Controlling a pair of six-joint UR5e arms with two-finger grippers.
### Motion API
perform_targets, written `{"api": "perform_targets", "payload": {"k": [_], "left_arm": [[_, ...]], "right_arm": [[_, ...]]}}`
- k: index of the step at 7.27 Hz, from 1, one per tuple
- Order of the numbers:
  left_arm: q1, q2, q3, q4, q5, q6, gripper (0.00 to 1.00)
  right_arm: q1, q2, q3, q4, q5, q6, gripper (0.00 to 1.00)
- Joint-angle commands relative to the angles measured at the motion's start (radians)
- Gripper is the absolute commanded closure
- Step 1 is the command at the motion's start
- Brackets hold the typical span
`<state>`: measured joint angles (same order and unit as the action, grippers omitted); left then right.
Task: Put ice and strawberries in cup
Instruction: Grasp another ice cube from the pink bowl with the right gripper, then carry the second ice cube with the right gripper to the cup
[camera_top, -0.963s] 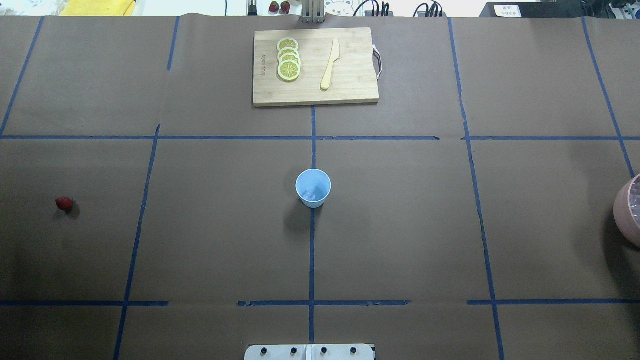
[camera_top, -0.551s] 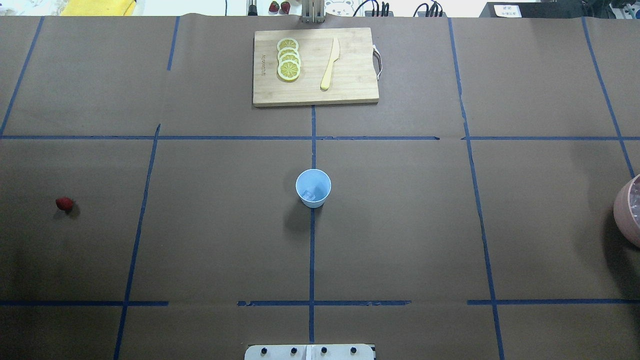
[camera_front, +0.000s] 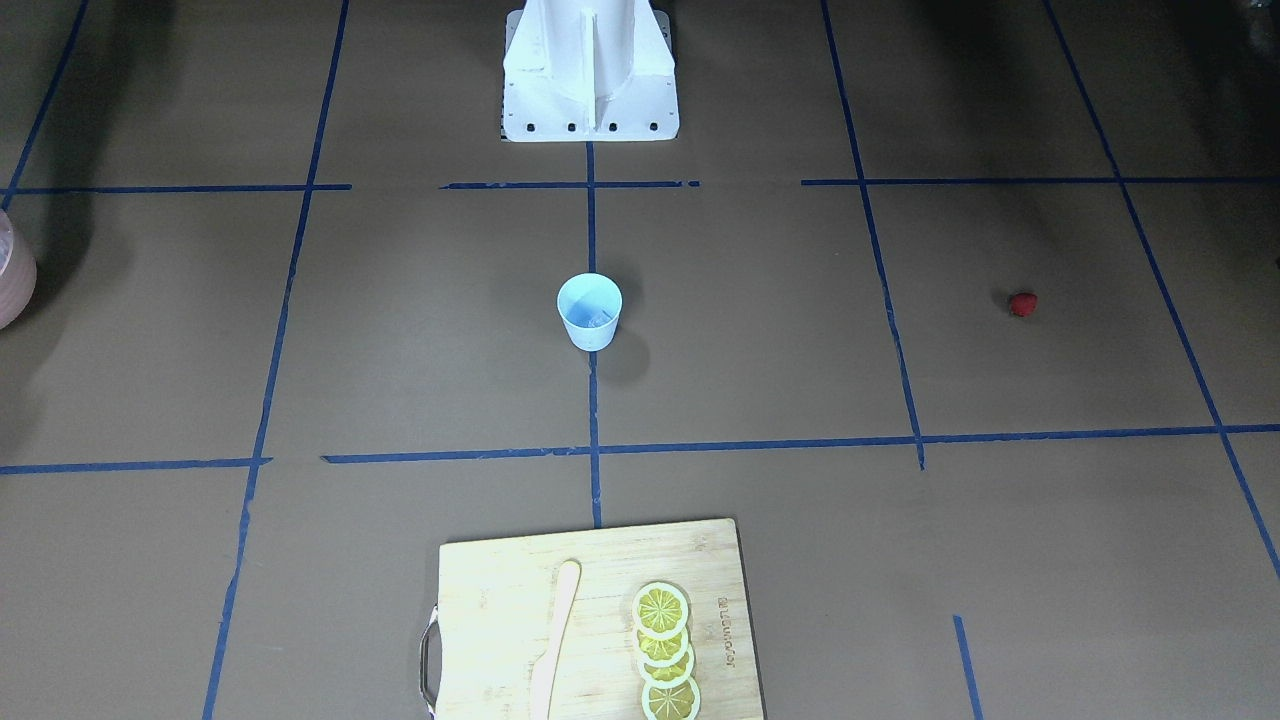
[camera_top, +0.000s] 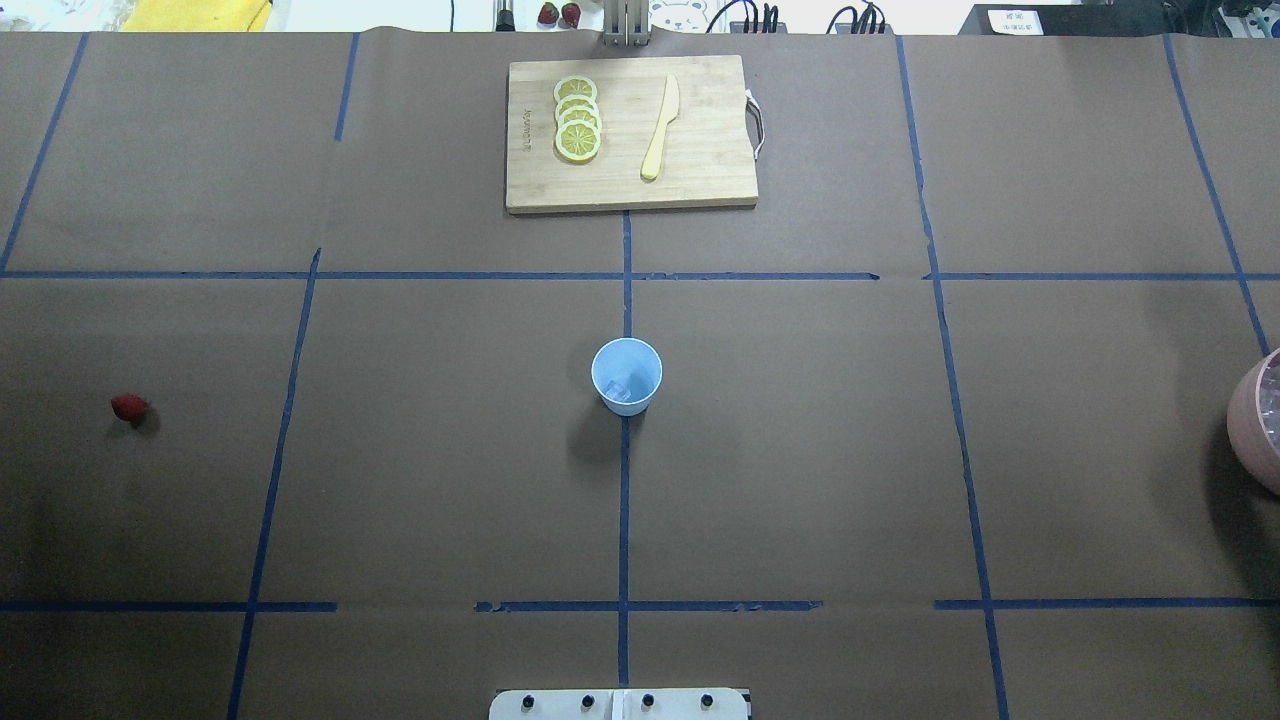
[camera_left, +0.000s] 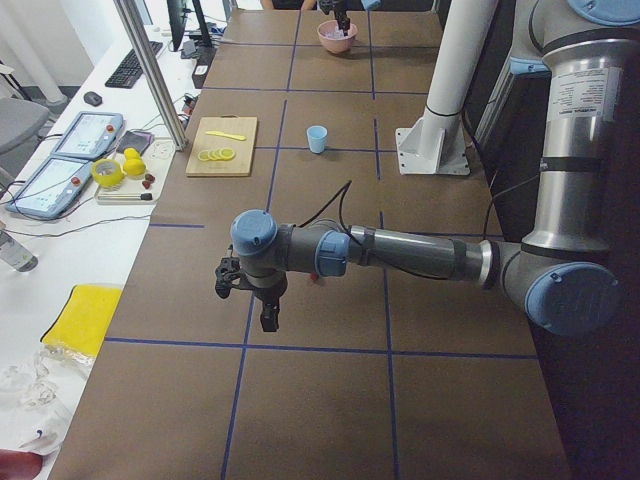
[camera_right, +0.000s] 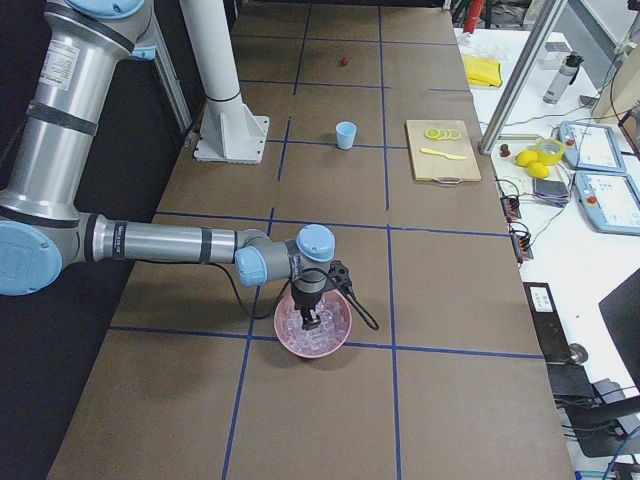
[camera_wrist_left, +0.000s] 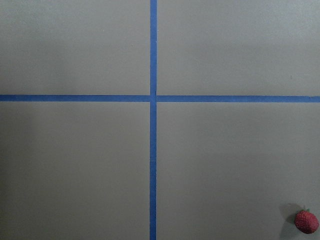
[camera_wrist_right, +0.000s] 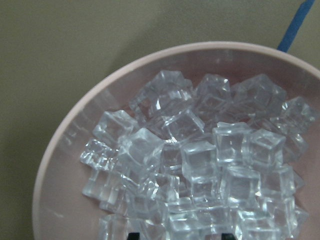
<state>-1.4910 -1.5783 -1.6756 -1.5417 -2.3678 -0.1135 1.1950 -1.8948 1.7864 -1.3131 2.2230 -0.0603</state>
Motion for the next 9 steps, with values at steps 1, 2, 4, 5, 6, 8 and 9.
{"api": "perform_targets", "payload": {"k": [1,2,4,5,6,8,9], "left_arm": [[0.0,0.0,0.001,0.0,-0.001,0.0,0.0],[0.0,0.0,0.002,0.0,-0.001,0.0,0.0],[0.0,0.0,0.002,0.0,-0.002,-0.005,0.0],[0.0,0.0,0.001,0.0,-0.002,-0.008,0.0],[0.0,0.0,0.001,0.0,-0.002,-0.008,0.0],[0.0,0.0,0.001,0.0,-0.002,-0.008,0.0],[0.0,0.0,0.002,0.0,-0.002,-0.008,0.0]], "right_arm": [[0.0,0.002,0.001,-0.001,0.001,0.0,0.48],[0.0,0.002,0.001,0.0,0.001,-0.003,0.71],[0.0,0.003,0.008,-0.001,0.003,-0.035,1.0],[0.003,0.005,0.016,-0.001,0.009,-0.035,1.0],[0.021,0.003,0.08,-0.023,0.018,-0.035,1.0],[0.084,0.02,0.277,-0.239,0.046,-0.035,1.0],[0.121,0.101,0.331,-0.361,0.046,-0.035,1.0]]}}
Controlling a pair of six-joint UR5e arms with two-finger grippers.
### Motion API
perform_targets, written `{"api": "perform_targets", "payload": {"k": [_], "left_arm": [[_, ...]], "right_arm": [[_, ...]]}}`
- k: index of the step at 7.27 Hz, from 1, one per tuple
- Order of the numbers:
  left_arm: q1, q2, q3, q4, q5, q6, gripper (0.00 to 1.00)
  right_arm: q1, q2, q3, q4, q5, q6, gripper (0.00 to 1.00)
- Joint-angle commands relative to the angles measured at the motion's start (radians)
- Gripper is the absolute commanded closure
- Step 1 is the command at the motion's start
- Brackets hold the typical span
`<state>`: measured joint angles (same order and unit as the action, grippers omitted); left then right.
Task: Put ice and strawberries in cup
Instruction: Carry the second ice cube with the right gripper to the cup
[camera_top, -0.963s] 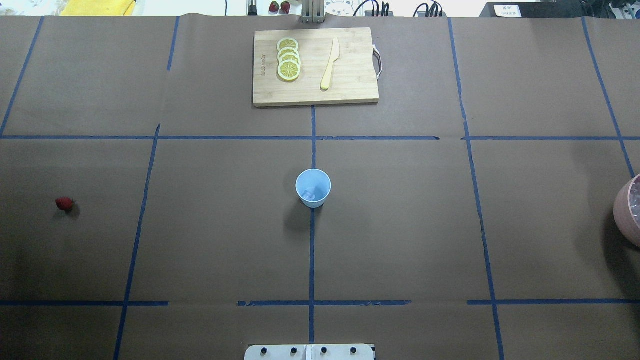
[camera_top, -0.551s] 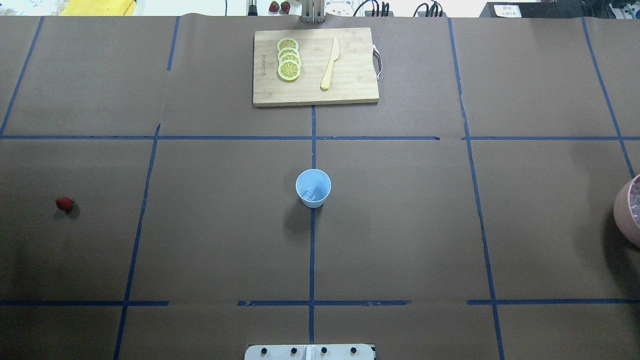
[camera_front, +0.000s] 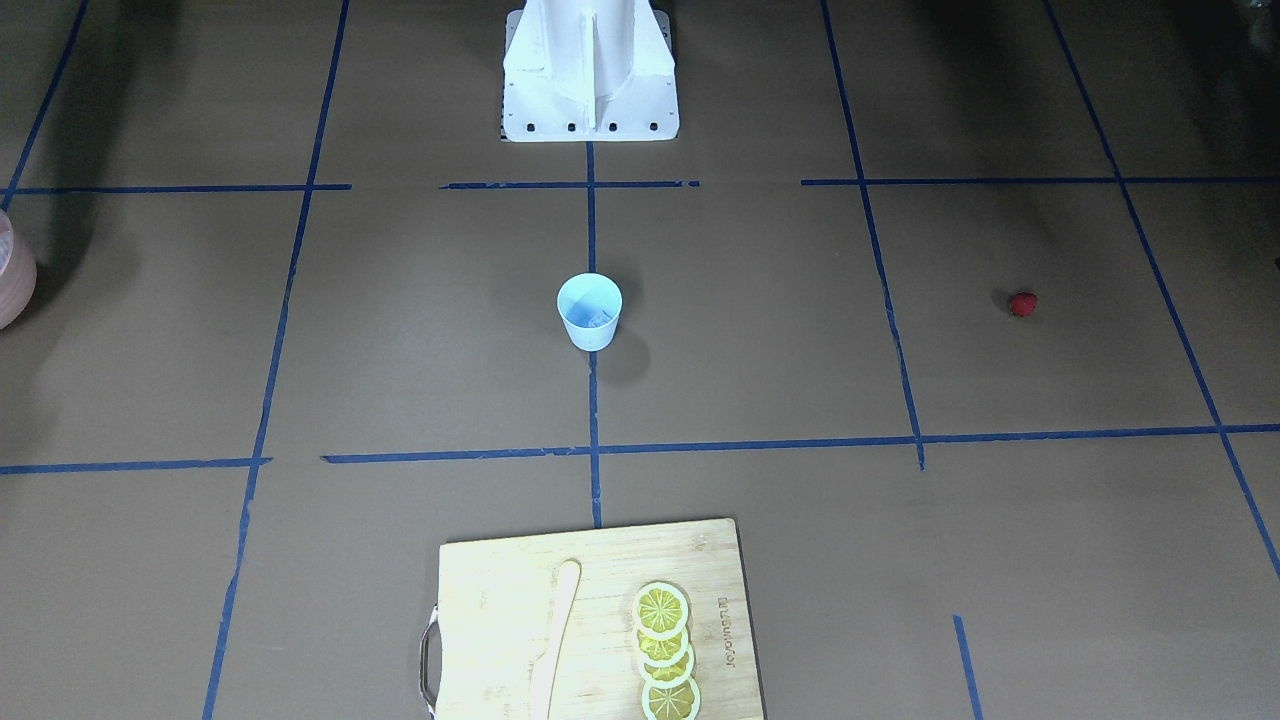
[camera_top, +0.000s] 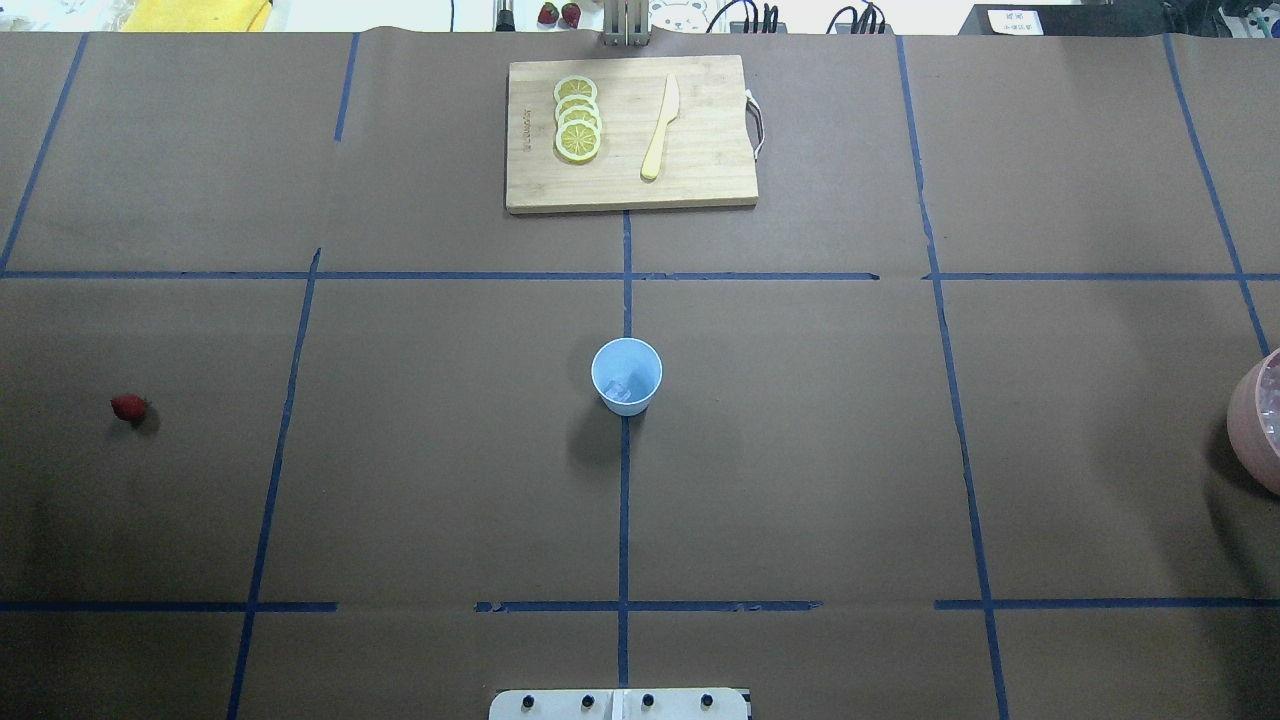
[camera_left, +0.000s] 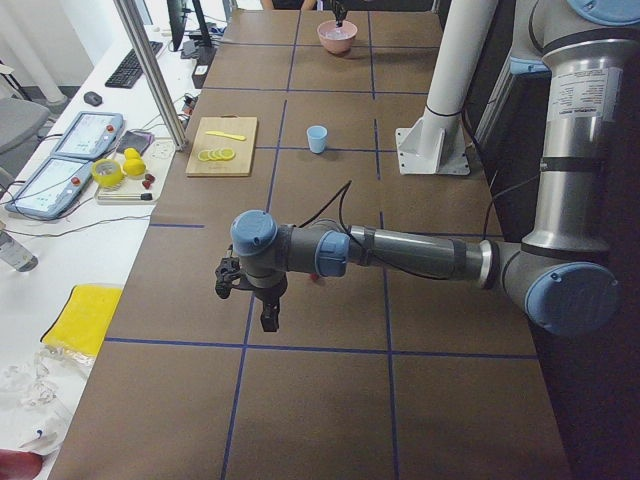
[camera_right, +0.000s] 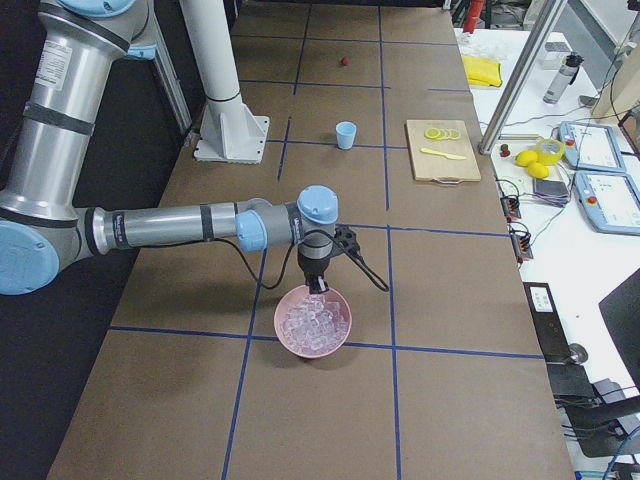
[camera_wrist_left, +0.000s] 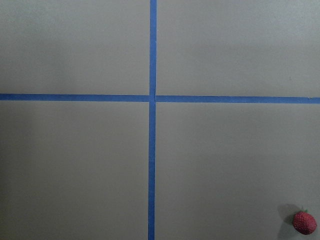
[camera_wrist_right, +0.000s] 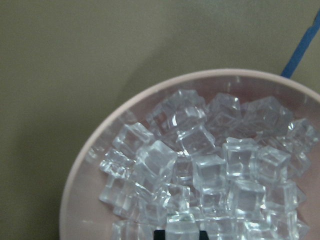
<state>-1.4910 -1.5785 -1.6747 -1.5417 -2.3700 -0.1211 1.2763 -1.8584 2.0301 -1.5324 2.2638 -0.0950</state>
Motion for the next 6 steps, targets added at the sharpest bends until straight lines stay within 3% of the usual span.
{"api": "perform_targets", "payload": {"k": [1,3,6], "left_arm": [[0.0,-0.001,0.006,-0.002,0.0,0.003,0.0],[0.002,-0.008,0.007,-0.005,0.002,0.004,0.0],[0.012,-0.011,0.013,-0.006,0.0,0.012,0.0]], "right_arm": [[0.049,0.202,0.11,-0.292,0.005,0.0,1.0],[0.034,0.411,0.107,-0.479,0.006,0.02,1.0],[-0.133,0.6,0.105,-0.509,0.025,0.293,1.0]]}}
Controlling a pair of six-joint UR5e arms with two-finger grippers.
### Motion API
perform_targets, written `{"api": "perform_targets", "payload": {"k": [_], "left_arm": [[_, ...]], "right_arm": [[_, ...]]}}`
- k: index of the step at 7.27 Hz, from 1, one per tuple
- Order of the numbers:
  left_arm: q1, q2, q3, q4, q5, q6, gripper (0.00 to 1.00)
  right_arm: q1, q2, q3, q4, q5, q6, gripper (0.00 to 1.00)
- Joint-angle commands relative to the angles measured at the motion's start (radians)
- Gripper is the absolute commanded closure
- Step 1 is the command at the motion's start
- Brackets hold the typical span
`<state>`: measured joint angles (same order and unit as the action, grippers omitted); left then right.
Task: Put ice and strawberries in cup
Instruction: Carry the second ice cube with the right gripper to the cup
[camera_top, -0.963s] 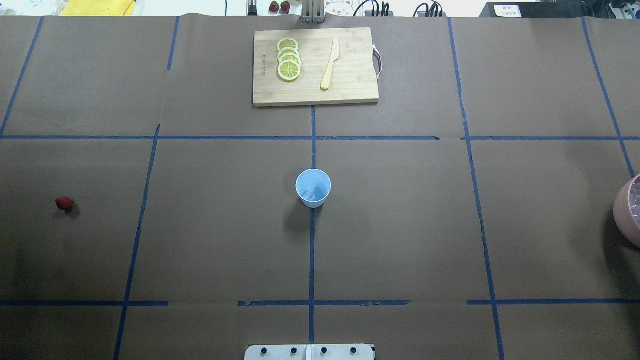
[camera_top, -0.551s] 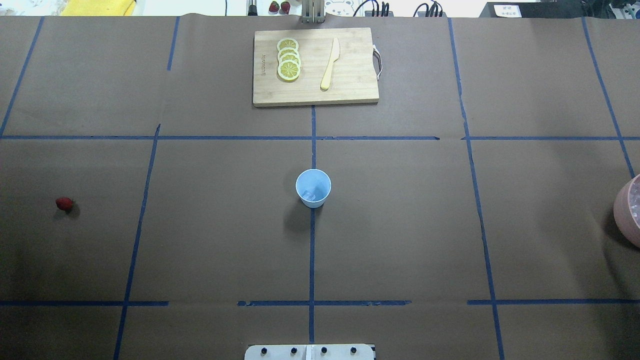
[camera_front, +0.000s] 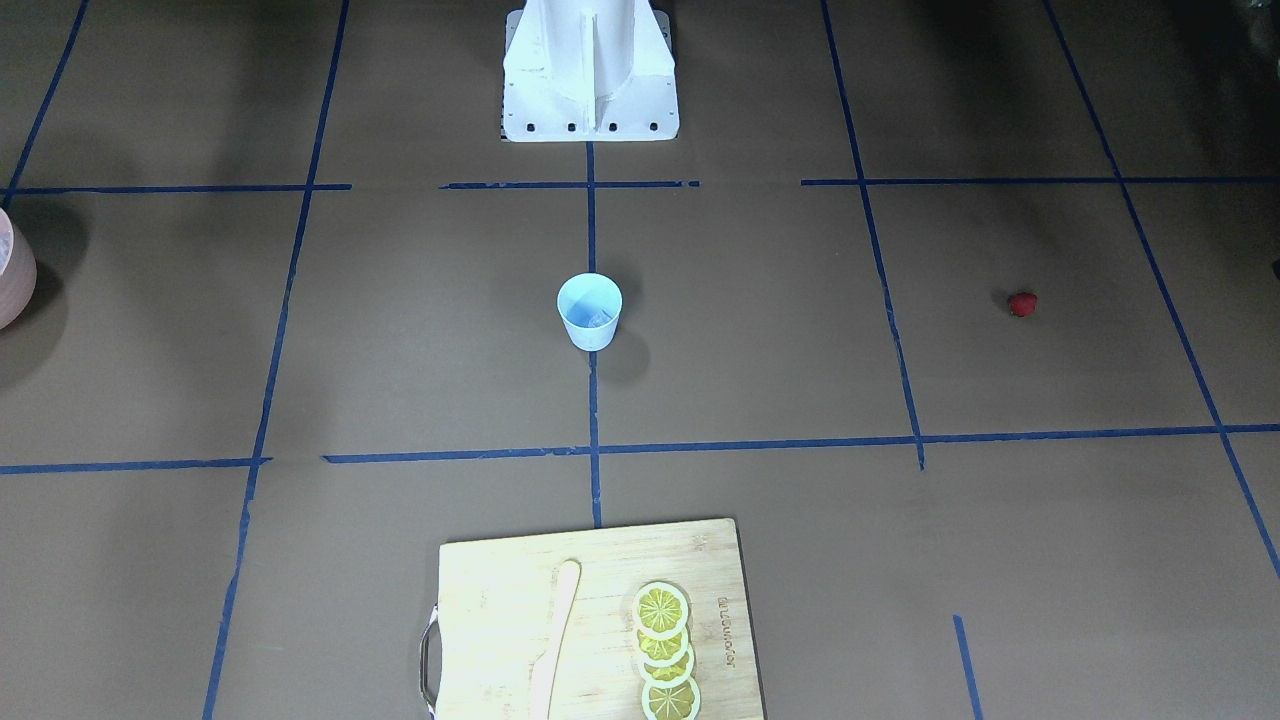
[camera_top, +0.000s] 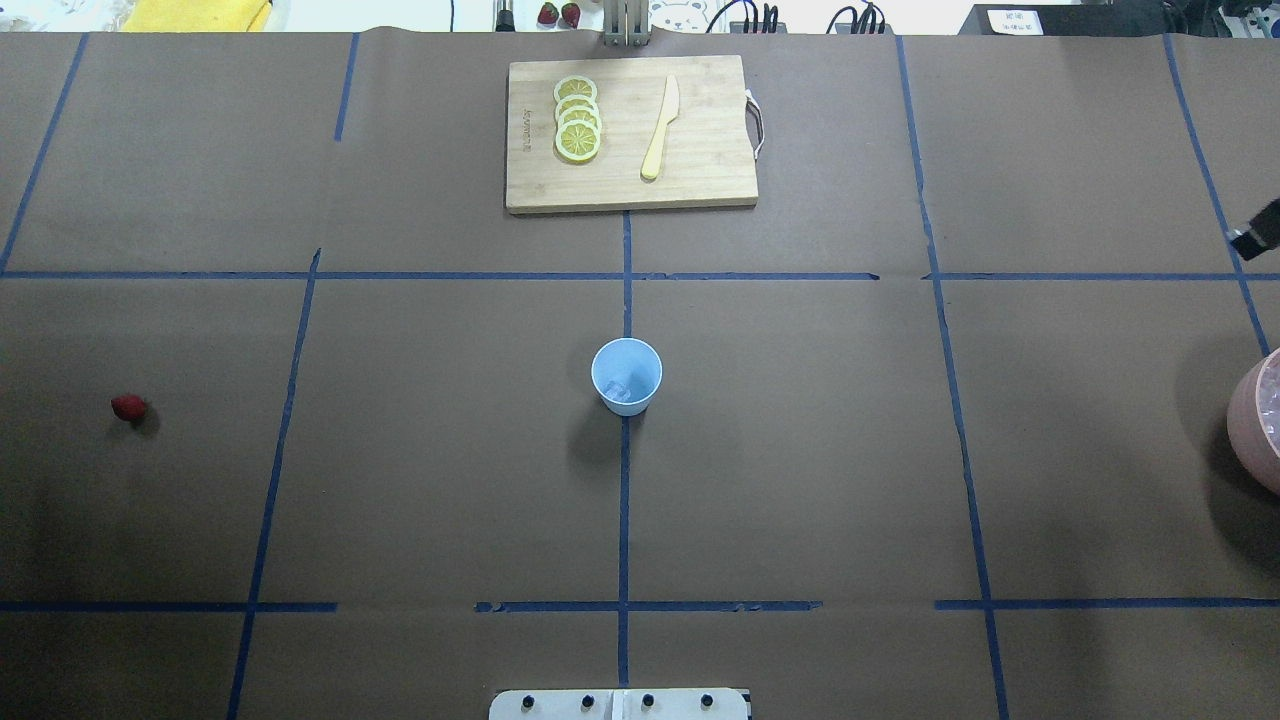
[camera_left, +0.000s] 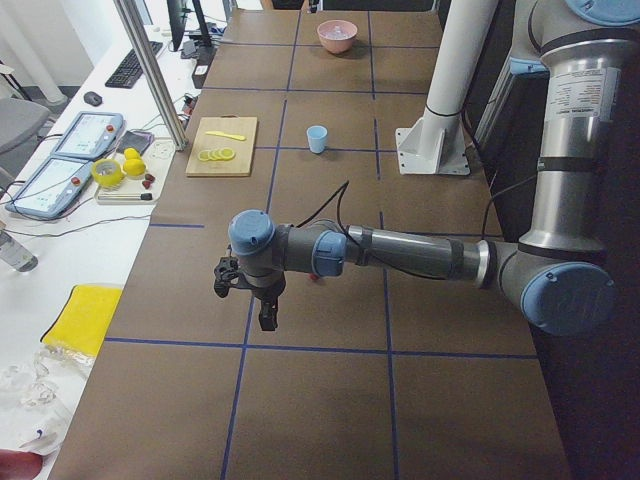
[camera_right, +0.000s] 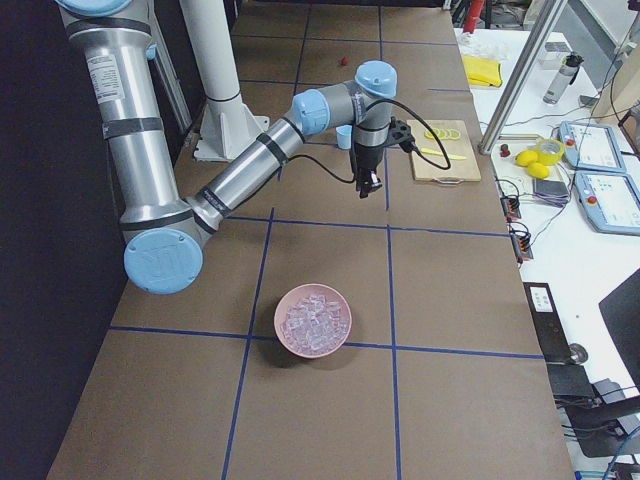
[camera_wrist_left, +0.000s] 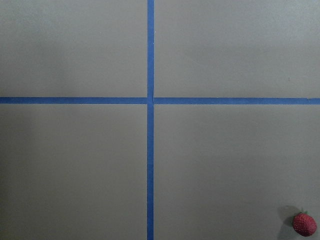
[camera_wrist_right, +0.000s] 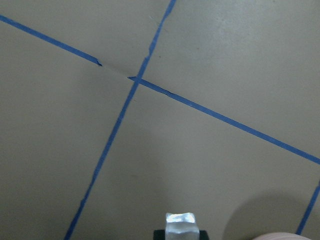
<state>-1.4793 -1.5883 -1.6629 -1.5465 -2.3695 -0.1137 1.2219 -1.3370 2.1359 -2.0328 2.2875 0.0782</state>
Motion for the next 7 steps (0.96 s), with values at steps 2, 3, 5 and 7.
{"api": "perform_targets", "payload": {"k": [2,3,5,7], "left_arm": [[0.011,0.002,0.0,-0.068,0.003,0.003,0.0],[0.016,-0.002,0.002,-0.067,0.0,0.003,0.0],[0.074,-0.021,0.003,-0.066,0.015,0.002,0.0],[0.083,-0.01,0.003,-0.067,0.012,-0.009,0.0]], "right_arm": [[-0.233,0.201,-0.002,-0.007,-0.023,0.375,1.0],[-0.302,0.258,-0.004,-0.006,-0.049,0.491,1.0],[-0.422,0.344,-0.022,0.0,-0.118,0.638,1.0],[-0.552,0.424,-0.097,0.067,-0.212,0.782,1.0]]}}
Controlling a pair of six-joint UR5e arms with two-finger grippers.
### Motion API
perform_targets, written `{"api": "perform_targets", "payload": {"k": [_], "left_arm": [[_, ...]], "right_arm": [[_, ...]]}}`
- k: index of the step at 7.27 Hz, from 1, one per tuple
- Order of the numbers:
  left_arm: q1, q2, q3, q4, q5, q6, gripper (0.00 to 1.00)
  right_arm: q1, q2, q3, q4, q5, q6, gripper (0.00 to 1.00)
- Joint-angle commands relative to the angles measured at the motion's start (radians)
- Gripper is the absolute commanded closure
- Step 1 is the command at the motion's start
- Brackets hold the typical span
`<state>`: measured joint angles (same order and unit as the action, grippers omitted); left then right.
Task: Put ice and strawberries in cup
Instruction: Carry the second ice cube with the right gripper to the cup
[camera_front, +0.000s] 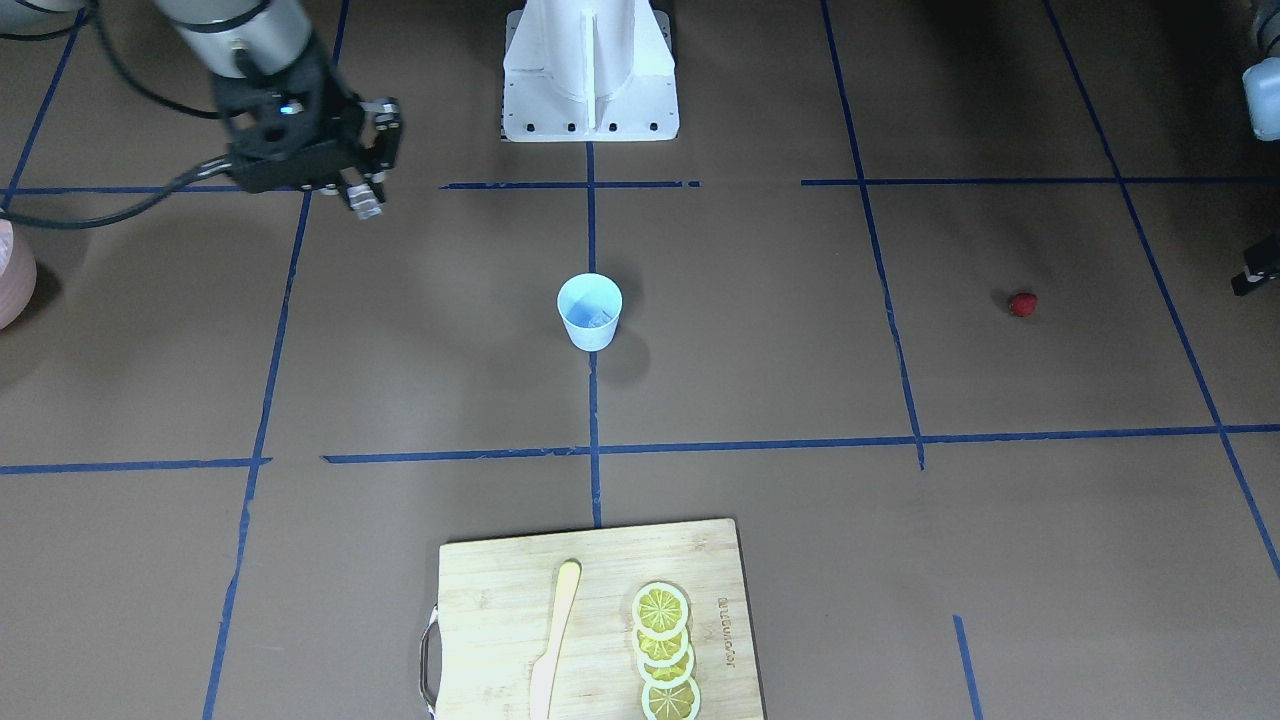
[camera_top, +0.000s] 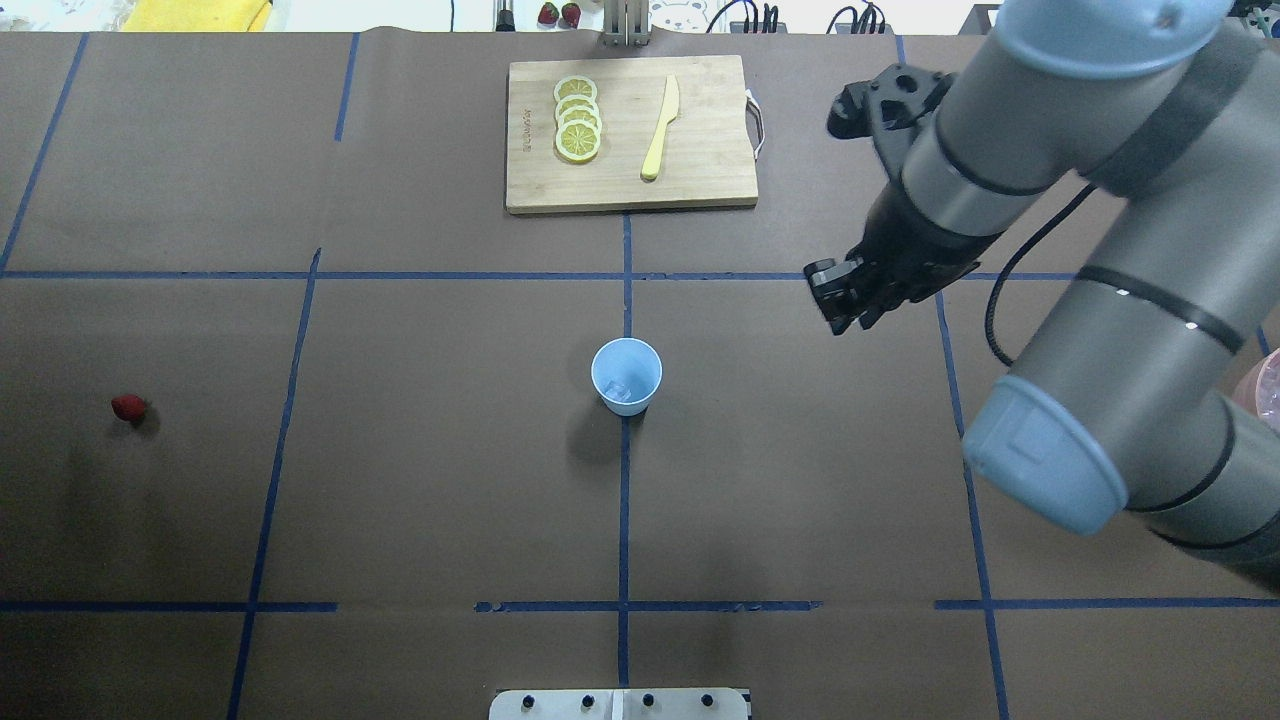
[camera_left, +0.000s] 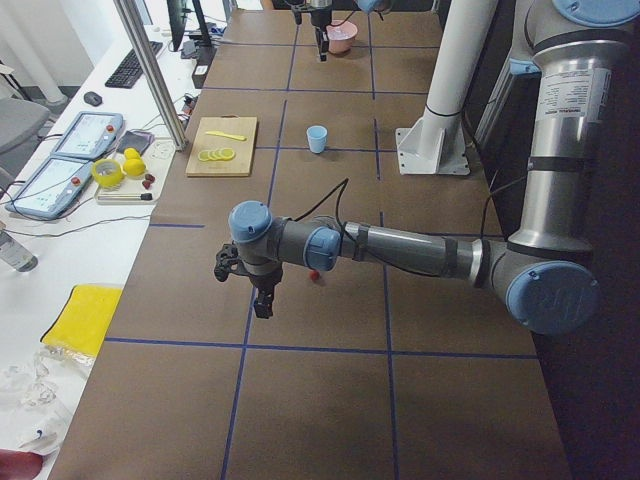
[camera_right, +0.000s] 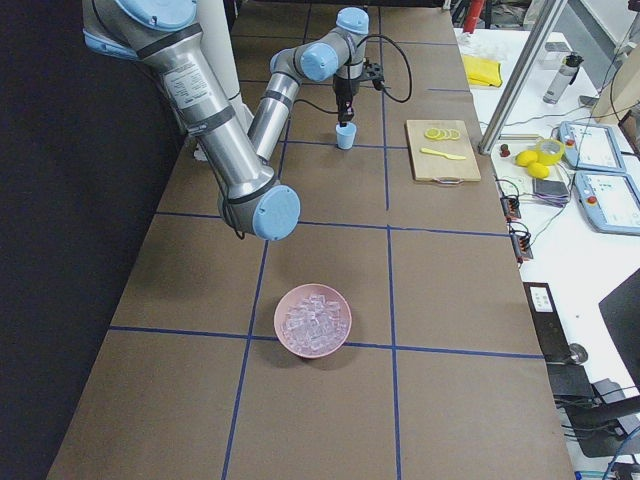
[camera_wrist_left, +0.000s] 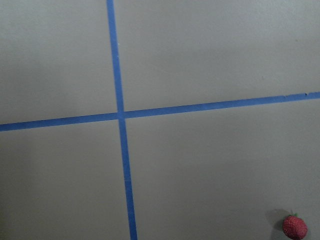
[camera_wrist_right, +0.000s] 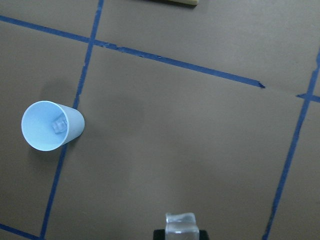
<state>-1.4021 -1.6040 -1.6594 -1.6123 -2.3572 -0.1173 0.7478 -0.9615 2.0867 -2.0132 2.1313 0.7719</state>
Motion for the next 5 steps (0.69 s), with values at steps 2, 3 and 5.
{"api": "perform_targets", "payload": {"k": [2,3,5], "left_arm": [[0.008,0.006,0.0,-0.001,-0.001,-0.005,0.0],[0.008,0.004,0.0,0.002,-0.001,-0.005,0.0],[0.009,0.003,0.0,0.0,-0.001,-0.005,0.0]], "right_arm": [[-0.188,0.148,-0.222,0.171,-0.172,0.202,1.0],[-0.206,0.235,-0.332,0.171,-0.179,0.217,1.0],[-0.246,0.283,-0.459,0.209,-0.223,0.225,1.0]]}}
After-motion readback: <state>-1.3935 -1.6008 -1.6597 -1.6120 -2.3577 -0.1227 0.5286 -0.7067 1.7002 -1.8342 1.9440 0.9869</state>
